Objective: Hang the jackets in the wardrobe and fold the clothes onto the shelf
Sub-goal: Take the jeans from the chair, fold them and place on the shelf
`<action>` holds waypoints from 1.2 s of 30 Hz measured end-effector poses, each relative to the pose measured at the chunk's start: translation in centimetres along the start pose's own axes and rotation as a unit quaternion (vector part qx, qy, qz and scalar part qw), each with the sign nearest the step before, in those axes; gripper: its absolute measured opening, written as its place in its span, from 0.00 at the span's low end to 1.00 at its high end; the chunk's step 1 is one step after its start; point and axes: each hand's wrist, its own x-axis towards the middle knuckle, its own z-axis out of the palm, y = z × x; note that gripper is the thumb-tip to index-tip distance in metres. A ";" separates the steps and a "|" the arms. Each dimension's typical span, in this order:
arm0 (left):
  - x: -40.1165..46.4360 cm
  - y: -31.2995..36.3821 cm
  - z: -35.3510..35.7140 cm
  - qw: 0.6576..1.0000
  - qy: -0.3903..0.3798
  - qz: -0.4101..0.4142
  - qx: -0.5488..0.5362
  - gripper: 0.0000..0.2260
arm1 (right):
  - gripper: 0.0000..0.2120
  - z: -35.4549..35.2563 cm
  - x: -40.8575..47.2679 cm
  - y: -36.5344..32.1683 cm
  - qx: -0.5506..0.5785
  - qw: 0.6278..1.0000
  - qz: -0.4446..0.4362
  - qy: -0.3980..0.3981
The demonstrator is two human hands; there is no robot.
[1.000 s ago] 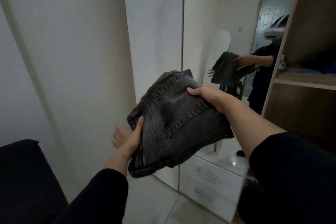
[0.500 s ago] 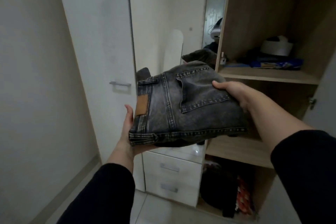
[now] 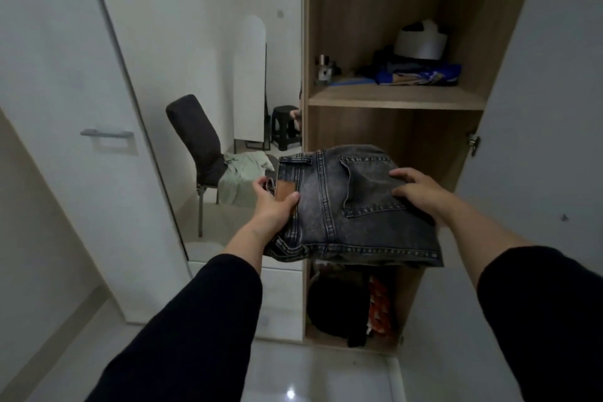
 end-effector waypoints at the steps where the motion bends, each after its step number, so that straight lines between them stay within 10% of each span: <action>1: 0.4 -0.2 0.7 1.000 -0.010 0.010 0.006 0.30 | 0.20 -0.2 0.7 0.7 -0.007 1.000 -0.007 0.009; 12: 10.0 -4.0 10.5 0.970 -0.173 0.047 0.163 0.22 | 0.22 -1.9 11.2 9.2 -0.052 0.997 0.031 0.057; 36: 32.9 -25.4 24.9 0.983 -0.125 -0.017 0.131 0.21 | 0.20 7.4 37.2 28.9 -0.089 0.987 0.037 0.125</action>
